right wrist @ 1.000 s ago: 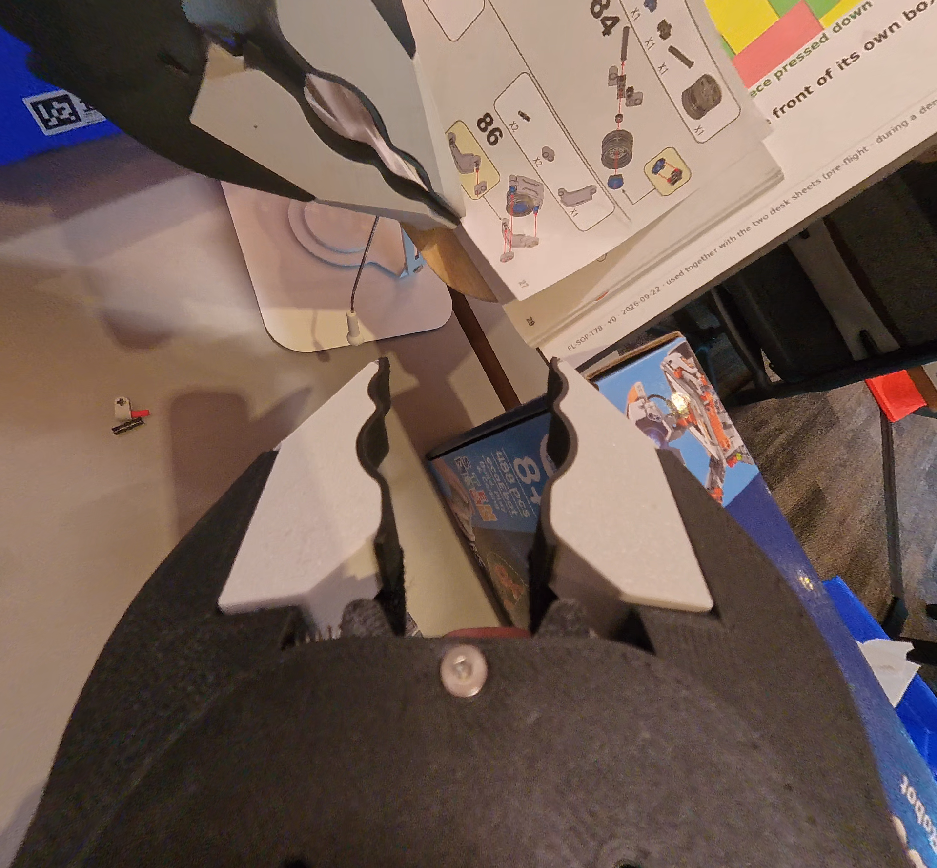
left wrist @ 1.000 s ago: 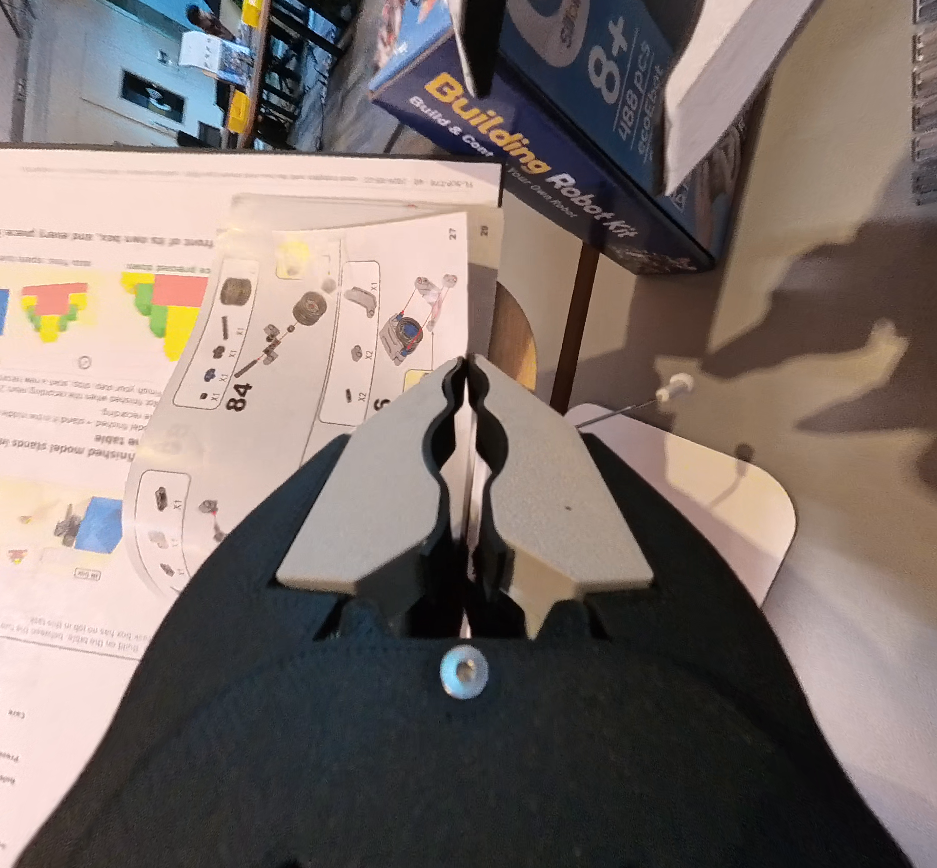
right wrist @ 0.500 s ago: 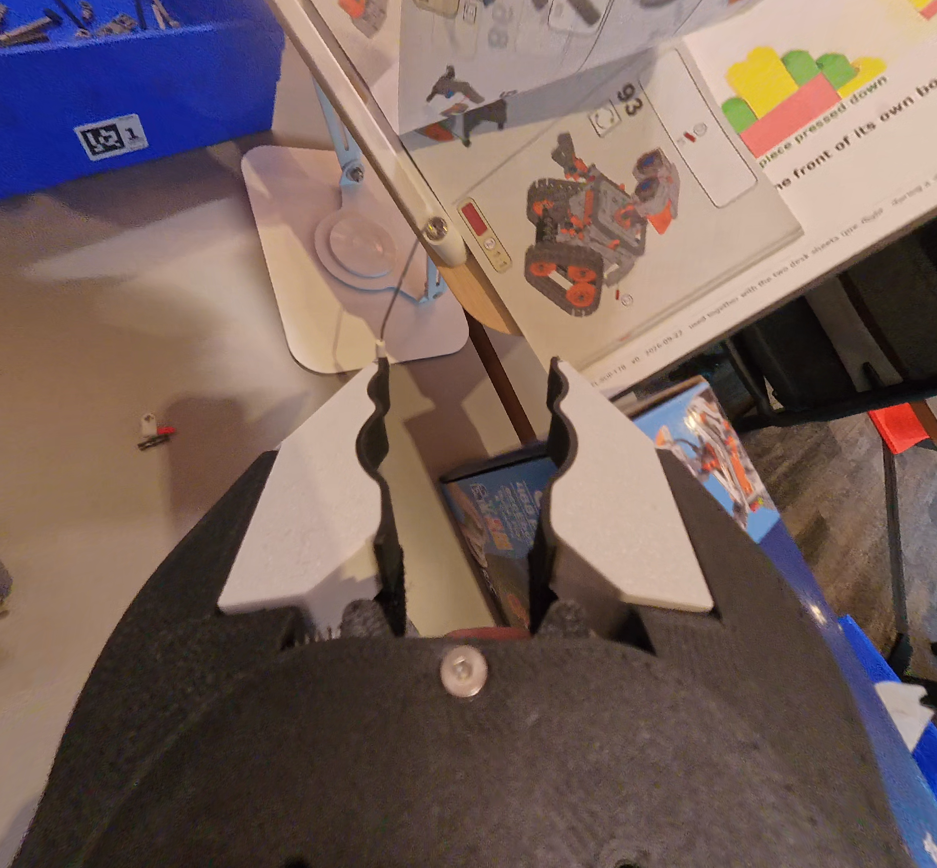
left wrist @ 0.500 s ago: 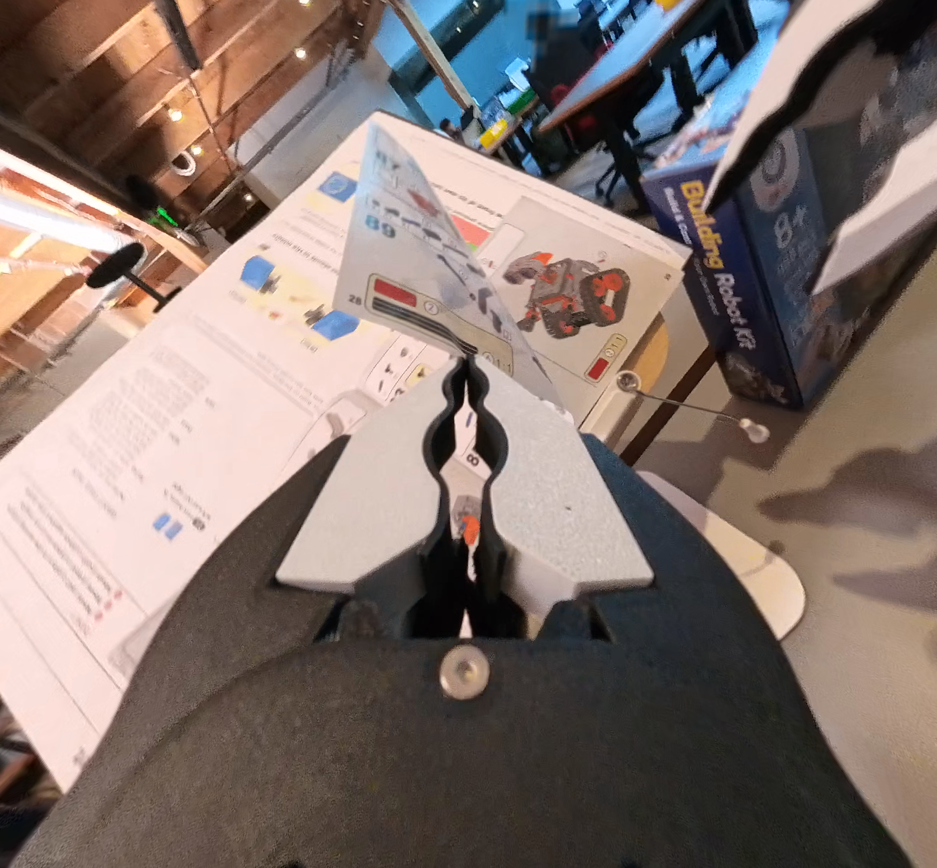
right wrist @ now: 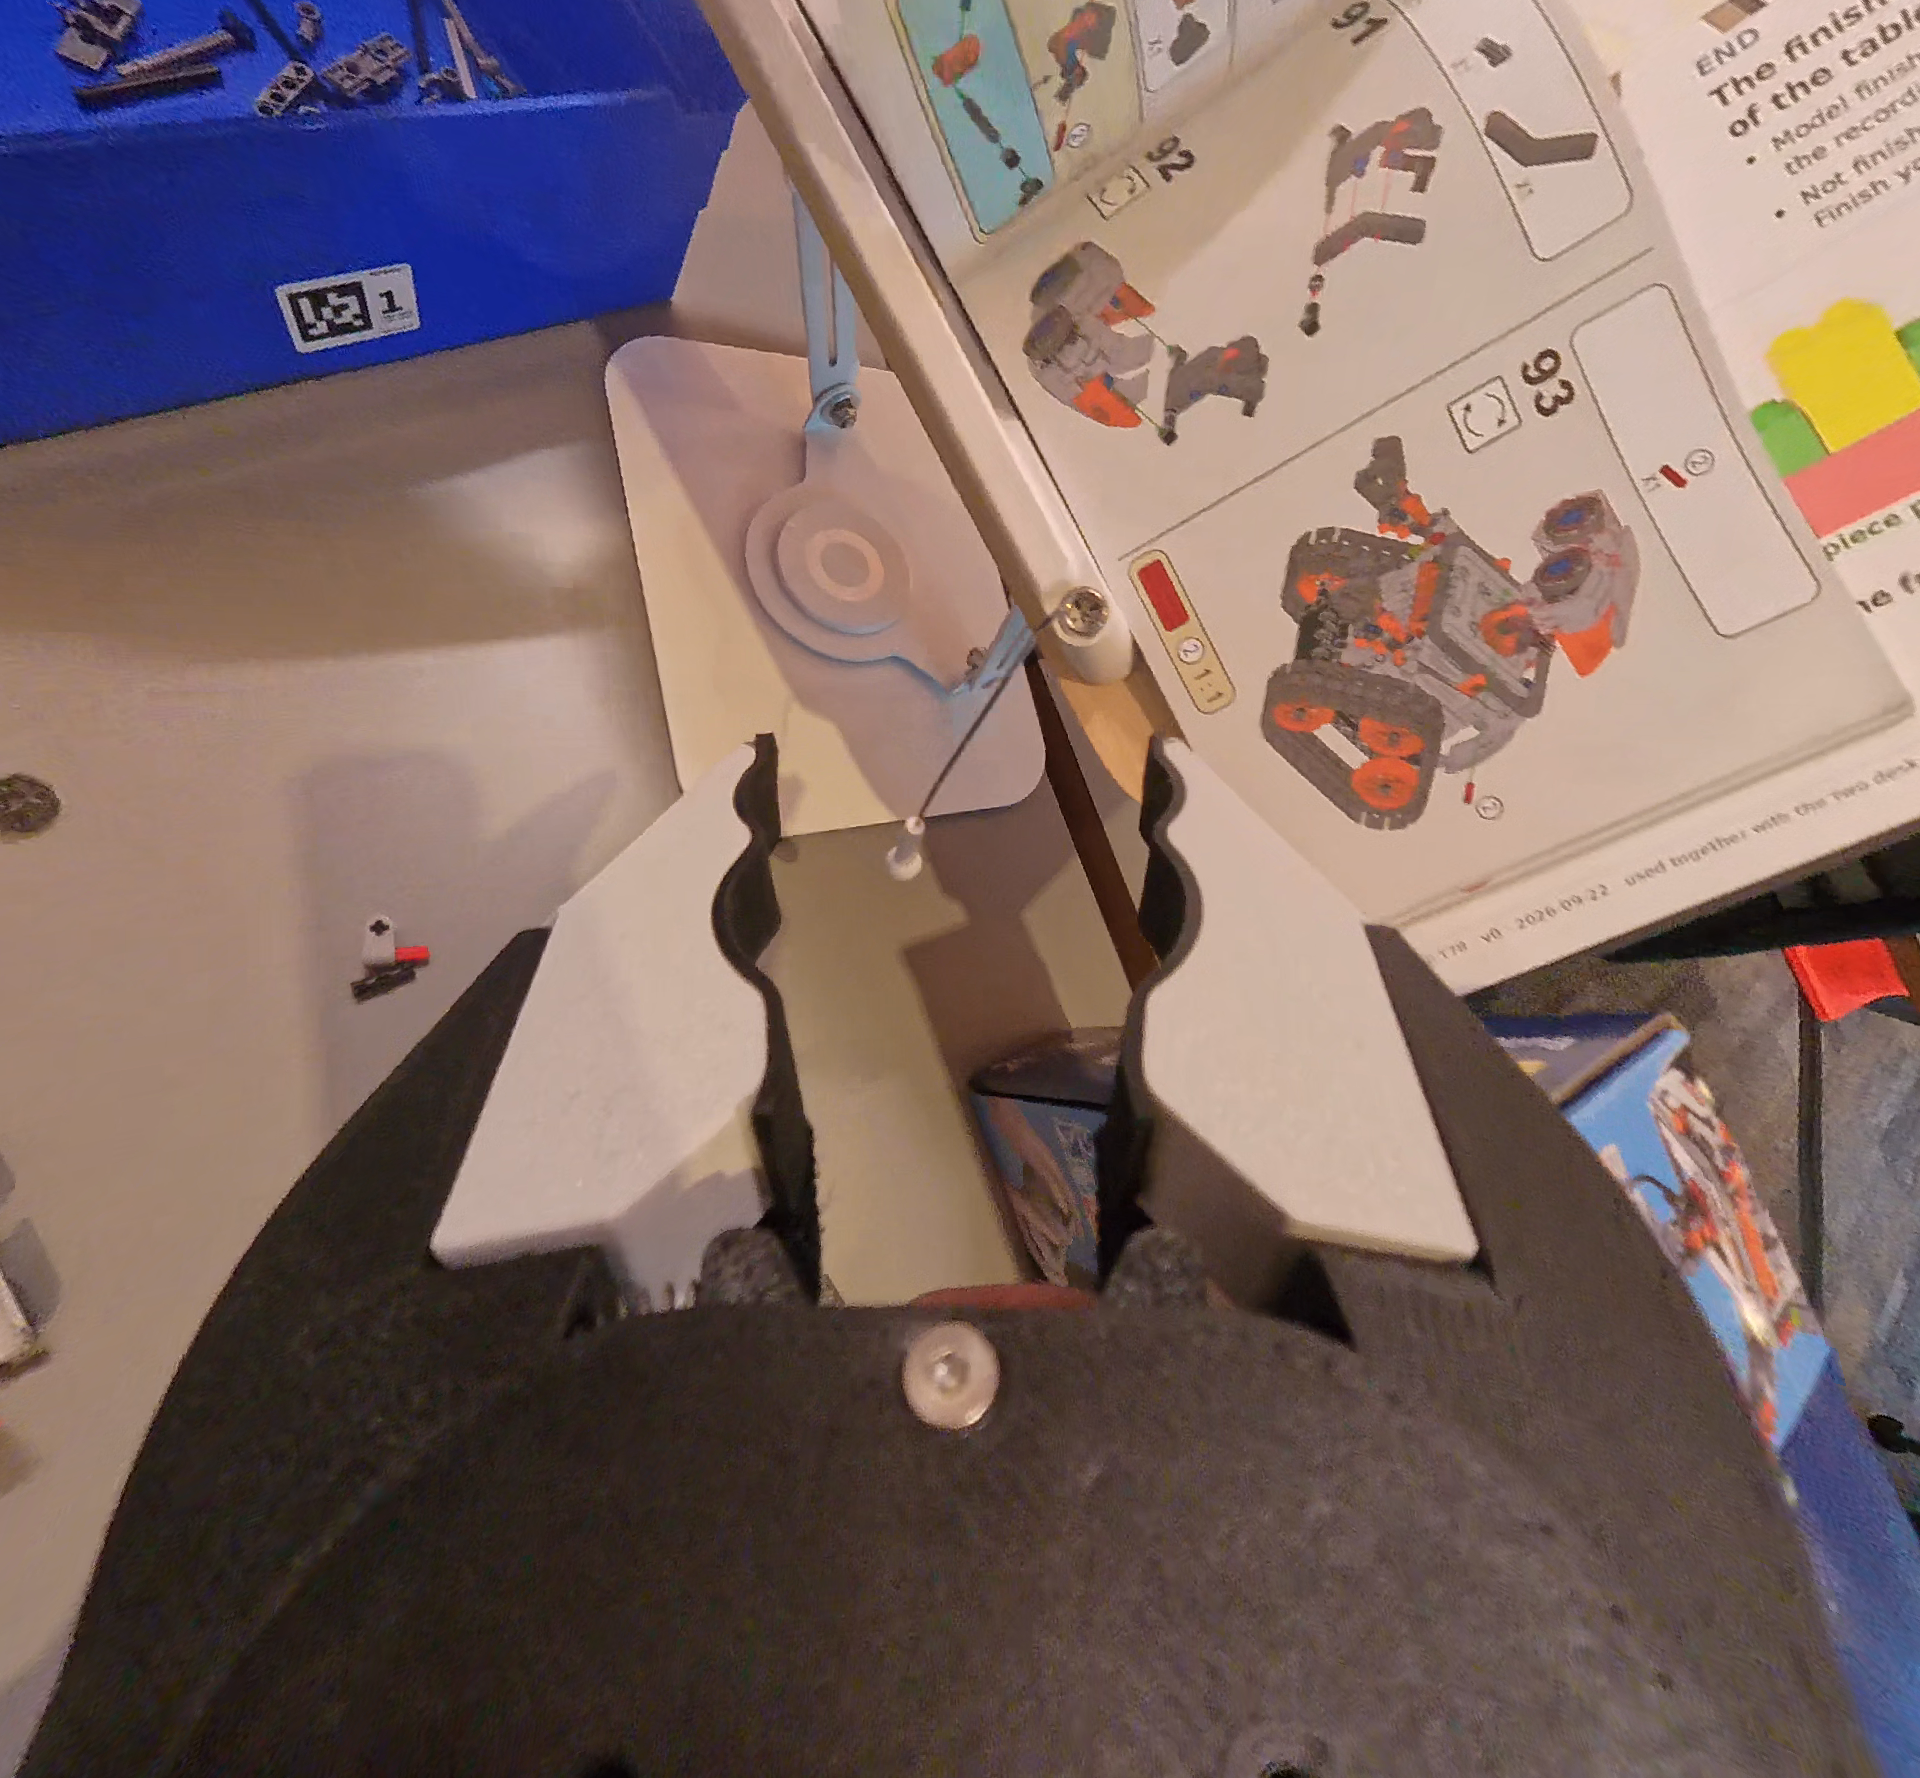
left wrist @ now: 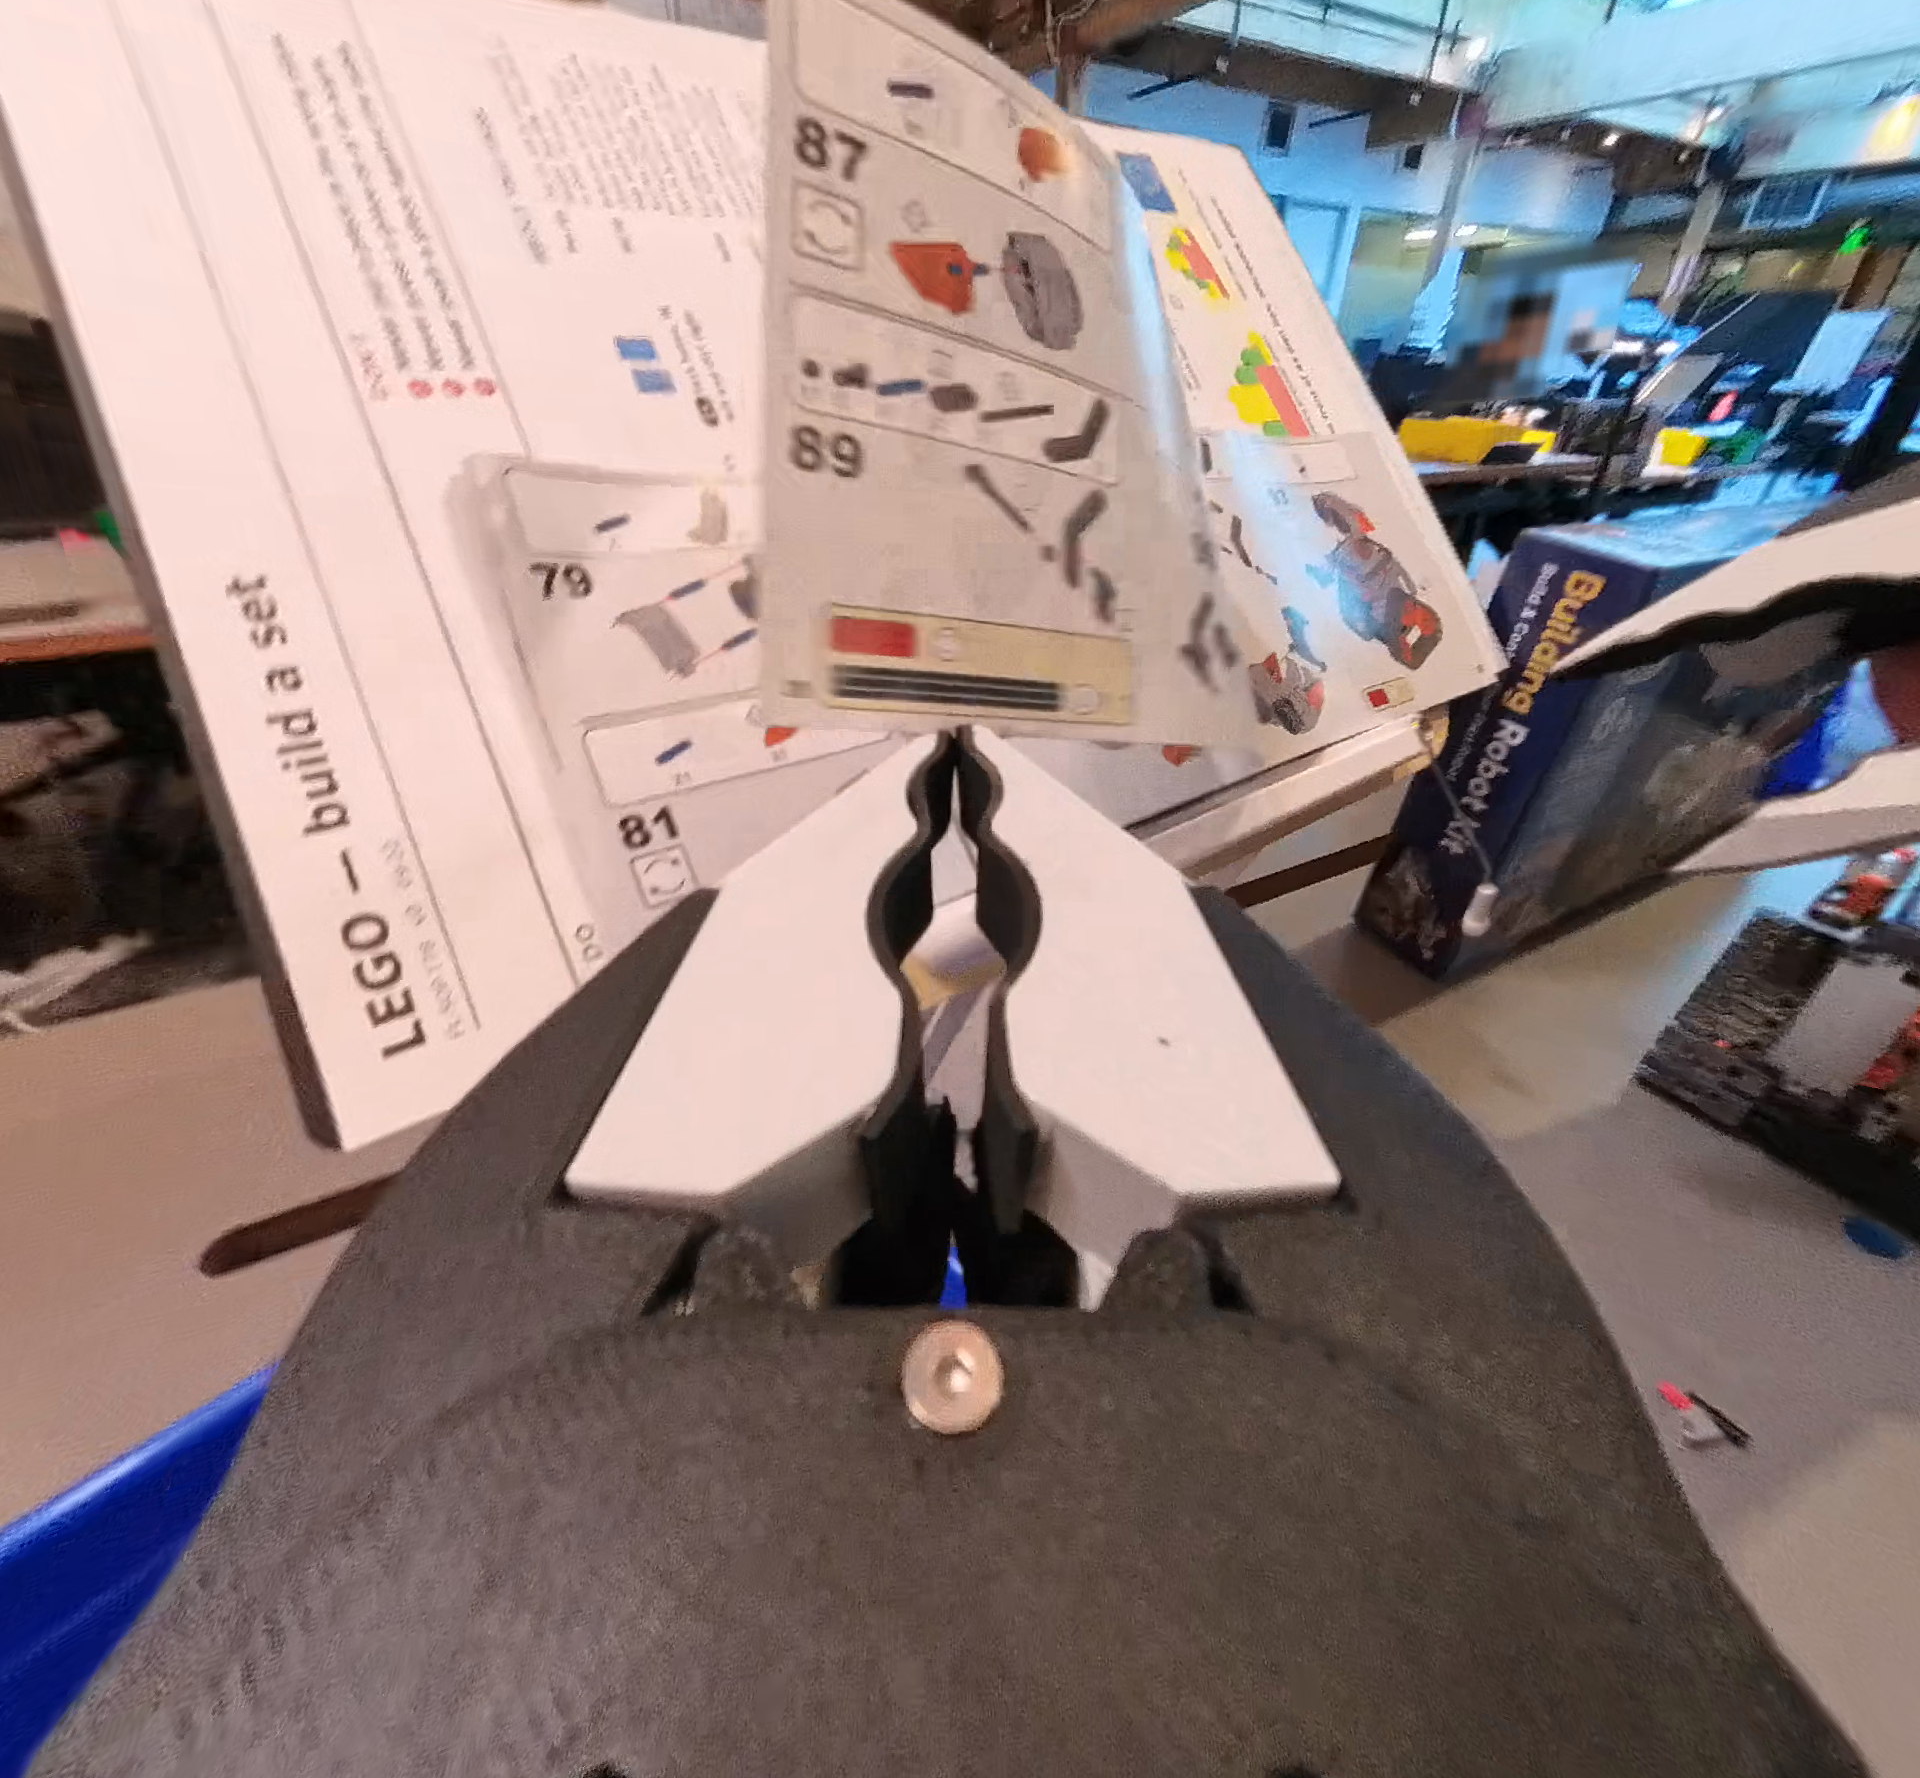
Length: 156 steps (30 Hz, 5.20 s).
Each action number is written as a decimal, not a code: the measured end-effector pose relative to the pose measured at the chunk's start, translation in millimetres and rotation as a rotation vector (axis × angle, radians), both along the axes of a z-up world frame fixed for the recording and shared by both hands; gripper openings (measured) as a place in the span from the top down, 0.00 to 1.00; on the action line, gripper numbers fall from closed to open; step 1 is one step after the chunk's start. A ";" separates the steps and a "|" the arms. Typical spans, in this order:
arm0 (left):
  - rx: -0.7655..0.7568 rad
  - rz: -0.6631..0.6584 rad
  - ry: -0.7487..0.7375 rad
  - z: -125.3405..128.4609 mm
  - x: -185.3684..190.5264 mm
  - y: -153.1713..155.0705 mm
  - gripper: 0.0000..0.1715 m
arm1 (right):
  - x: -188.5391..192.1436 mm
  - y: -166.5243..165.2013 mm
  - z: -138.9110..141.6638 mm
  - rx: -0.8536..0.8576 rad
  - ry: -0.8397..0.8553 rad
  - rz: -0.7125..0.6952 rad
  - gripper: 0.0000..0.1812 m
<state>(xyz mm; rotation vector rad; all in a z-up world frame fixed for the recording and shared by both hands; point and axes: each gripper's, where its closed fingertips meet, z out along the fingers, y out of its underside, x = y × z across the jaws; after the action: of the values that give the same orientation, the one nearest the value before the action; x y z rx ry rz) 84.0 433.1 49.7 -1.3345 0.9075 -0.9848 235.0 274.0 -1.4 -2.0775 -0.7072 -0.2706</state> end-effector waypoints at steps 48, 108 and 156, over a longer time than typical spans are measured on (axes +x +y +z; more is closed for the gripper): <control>-0.059 -0.363 0.001 52.4 -13.4 14.5 1.00 | -151.8 120.2 -6.9 0.009 0.011 0.217 0.64; -0.170 -0.094 0.357 -4.1 -55.6 73.0 0.83 | -154.4 1.7 47.8 0.280 0.190 0.073 0.84; -0.125 0.166 0.512 -26.5 -55.4 100.9 0.46 | -136.7 164.4 26.3 0.255 0.567 -0.163 0.97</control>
<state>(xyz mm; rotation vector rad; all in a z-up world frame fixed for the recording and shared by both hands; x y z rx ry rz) 28.6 534.0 23.2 -1.7824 1.1038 -0.5834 98.3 438.4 24.9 -1.8387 -0.1516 0.1349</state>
